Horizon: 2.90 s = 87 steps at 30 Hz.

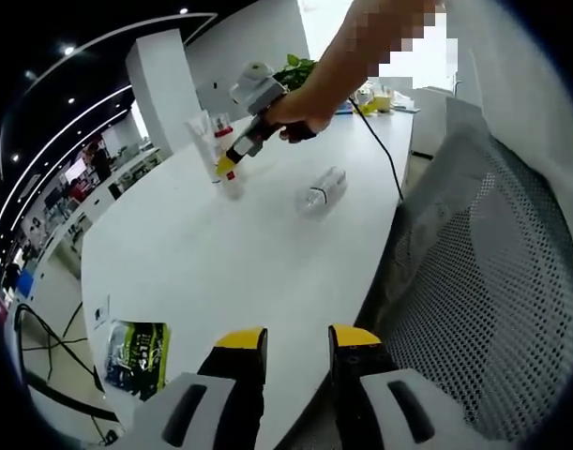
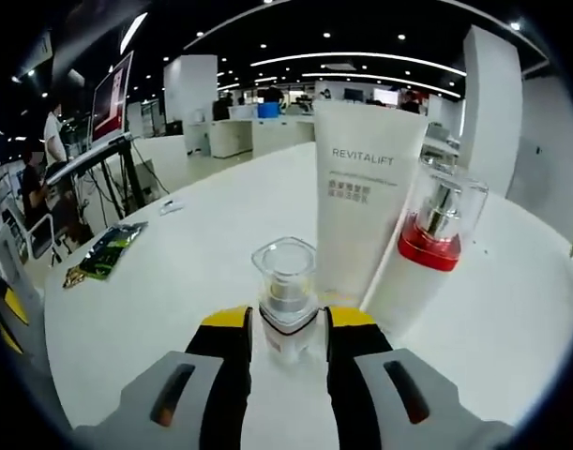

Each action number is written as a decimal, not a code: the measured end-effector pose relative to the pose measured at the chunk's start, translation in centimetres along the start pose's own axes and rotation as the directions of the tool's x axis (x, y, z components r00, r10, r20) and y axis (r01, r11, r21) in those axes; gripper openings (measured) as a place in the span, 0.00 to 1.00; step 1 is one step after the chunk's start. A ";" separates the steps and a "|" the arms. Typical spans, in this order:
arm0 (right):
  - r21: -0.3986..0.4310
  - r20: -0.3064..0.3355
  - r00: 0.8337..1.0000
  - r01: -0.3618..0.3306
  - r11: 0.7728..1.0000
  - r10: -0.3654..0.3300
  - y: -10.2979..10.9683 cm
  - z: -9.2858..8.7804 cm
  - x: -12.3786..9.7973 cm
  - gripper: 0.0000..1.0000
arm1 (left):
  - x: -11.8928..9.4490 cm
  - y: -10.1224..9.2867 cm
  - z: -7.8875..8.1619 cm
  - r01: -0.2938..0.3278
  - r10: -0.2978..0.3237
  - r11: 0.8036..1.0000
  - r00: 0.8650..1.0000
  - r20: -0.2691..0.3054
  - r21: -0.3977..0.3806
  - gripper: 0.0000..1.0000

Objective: Arrange the skincare products in the storage area until every visible bottle or jar stands upright without overlapping.

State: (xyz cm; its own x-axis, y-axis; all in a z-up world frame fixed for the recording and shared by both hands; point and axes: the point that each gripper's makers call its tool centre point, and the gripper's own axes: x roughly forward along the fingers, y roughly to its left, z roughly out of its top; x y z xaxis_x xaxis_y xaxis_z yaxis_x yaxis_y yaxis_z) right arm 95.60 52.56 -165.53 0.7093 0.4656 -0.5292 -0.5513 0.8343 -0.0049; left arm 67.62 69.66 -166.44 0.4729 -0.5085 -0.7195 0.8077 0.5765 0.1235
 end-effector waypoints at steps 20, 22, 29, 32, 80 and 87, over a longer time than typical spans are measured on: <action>0.357 -0.081 0.955 0.296 0.886 -0.286 0.1 -1.5 -0.1 0.40 | 0.1 -0.6 -0.1 0.027 -0.026 0.999 1.000 -0.010 0.033 0.25; 0.354 -0.076 0.951 0.307 0.883 -0.300 -0.1 -1.1 0.0 0.39 | 0.0 -0.6 0.0 0.028 -0.028 0.999 1.000 -0.002 0.031 0.25; 0.350 -0.094 0.943 0.331 0.876 -0.318 -0.3 -1.4 1.1 0.32 | 0.1 -0.8 -0.1 0.038 -0.038 0.998 0.999 -0.005 0.040 0.25; 0.342 -0.107 0.941 0.338 0.877 -0.321 -0.4 -1.7 1.3 0.28 | 0.1 -0.8 -0.1 0.037 -0.037 0.999 0.999 -0.007 0.037 0.25; 0.350 -0.110 0.905 0.423 0.836 -0.411 -3.2 -1.9 1.1 0.18 | 0.3 -1.3 -0.6 0.074 -0.073 0.997 0.997 -0.032 0.035 0.24; 0.323 -0.091 0.910 0.410 0.853 -0.404 -2.8 -1.7 0.5 0.23 | 0.3 -1.6 -0.6 0.089 -0.088 0.995 0.996 -0.032 0.038 0.24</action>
State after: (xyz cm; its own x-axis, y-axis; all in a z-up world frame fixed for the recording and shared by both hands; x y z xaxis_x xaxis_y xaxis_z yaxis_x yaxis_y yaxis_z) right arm 96.79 49.97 -167.22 0.8281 0.0603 -0.5573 -0.0368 0.9979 0.0532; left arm 66.26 68.93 -167.27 0.3885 -0.5366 -0.7491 0.8596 0.5039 0.0847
